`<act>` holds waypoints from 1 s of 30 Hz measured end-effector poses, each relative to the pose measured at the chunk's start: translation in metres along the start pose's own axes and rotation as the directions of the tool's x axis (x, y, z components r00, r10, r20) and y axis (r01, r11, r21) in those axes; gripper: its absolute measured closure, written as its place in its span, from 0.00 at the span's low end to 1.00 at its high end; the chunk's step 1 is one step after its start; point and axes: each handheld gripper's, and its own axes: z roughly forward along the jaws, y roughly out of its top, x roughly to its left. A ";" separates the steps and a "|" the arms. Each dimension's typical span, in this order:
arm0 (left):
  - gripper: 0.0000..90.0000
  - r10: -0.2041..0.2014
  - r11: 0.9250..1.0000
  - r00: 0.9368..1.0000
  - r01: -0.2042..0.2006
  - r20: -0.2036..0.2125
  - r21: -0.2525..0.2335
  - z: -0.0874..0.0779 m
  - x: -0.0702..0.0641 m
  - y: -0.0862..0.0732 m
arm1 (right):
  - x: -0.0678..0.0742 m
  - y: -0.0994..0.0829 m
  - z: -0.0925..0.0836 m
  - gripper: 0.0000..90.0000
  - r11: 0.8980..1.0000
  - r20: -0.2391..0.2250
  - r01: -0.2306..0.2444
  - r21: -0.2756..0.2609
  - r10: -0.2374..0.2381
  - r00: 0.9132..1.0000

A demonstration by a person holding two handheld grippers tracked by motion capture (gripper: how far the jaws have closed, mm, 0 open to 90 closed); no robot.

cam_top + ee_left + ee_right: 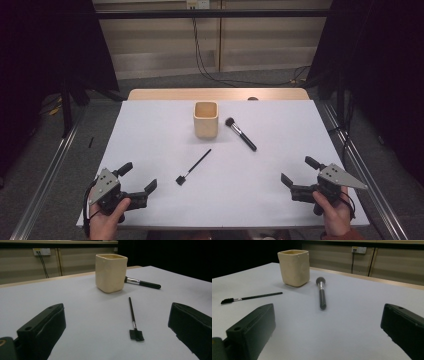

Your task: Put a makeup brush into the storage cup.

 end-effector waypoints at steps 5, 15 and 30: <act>0.01 -0.018 1.000 1.000 0.018 -0.008 0.014 0.002 0.000 0.000 | -0.001 -0.001 0.001 0.00 1.000 -0.004 -0.015 0.000 0.015 1.000; 0.02 0.021 1.000 0.999 -0.021 0.037 0.014 0.005 -0.002 0.006 | 0.000 -0.001 0.004 0.00 1.000 -0.018 -0.010 0.014 0.011 1.000; 0.03 0.010 0.999 0.998 -0.012 0.068 0.033 0.030 -0.006 0.013 | -0.001 -0.003 0.004 0.00 1.000 -0.021 -0.022 0.021 0.022 1.000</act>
